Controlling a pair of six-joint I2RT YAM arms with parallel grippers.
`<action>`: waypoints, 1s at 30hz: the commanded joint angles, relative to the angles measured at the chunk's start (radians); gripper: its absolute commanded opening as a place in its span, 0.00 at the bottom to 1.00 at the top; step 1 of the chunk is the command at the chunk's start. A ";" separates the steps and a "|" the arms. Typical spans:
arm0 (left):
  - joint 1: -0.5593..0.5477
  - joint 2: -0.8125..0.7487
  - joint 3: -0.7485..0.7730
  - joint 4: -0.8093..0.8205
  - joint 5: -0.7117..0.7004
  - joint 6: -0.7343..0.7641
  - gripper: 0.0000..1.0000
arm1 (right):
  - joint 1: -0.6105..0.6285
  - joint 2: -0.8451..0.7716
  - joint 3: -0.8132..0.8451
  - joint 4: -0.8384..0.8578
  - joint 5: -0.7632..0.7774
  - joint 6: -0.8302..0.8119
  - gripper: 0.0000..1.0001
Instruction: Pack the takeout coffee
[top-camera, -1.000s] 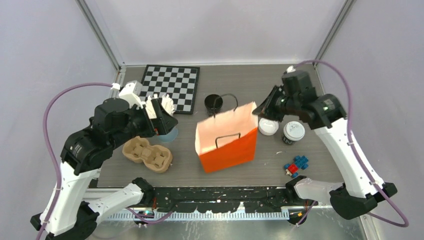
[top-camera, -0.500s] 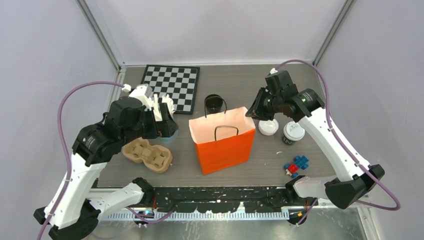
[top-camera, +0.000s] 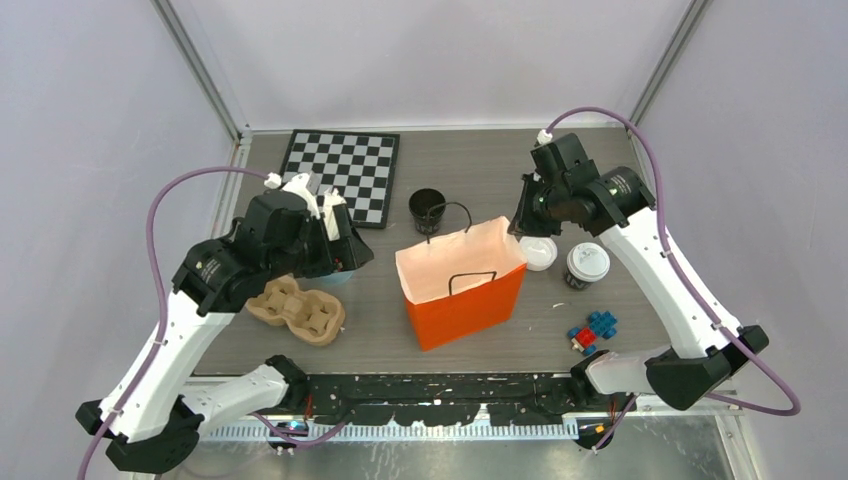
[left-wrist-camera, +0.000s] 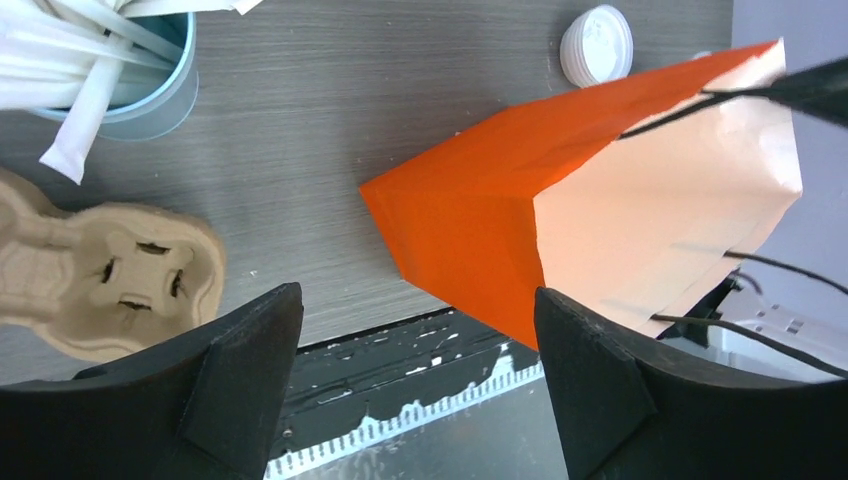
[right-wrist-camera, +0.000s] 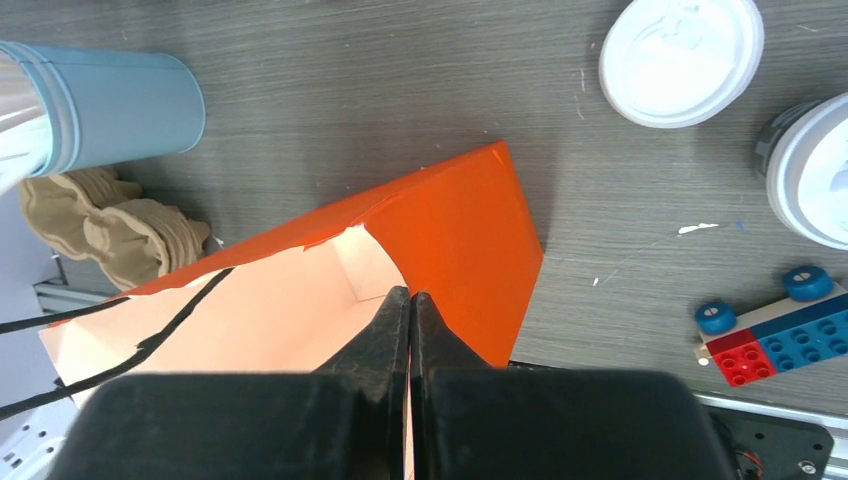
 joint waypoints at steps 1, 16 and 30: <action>-0.005 -0.038 -0.003 0.039 -0.102 -0.108 0.91 | 0.005 -0.038 0.015 -0.007 0.042 -0.037 0.02; 0.124 -0.030 0.000 -0.309 -0.449 -0.440 1.00 | 0.006 -0.089 0.177 -0.064 0.037 -0.027 0.84; 0.390 -0.139 -0.407 -0.182 -0.353 -0.684 0.69 | 0.006 -0.168 0.150 -0.079 0.154 -0.194 0.88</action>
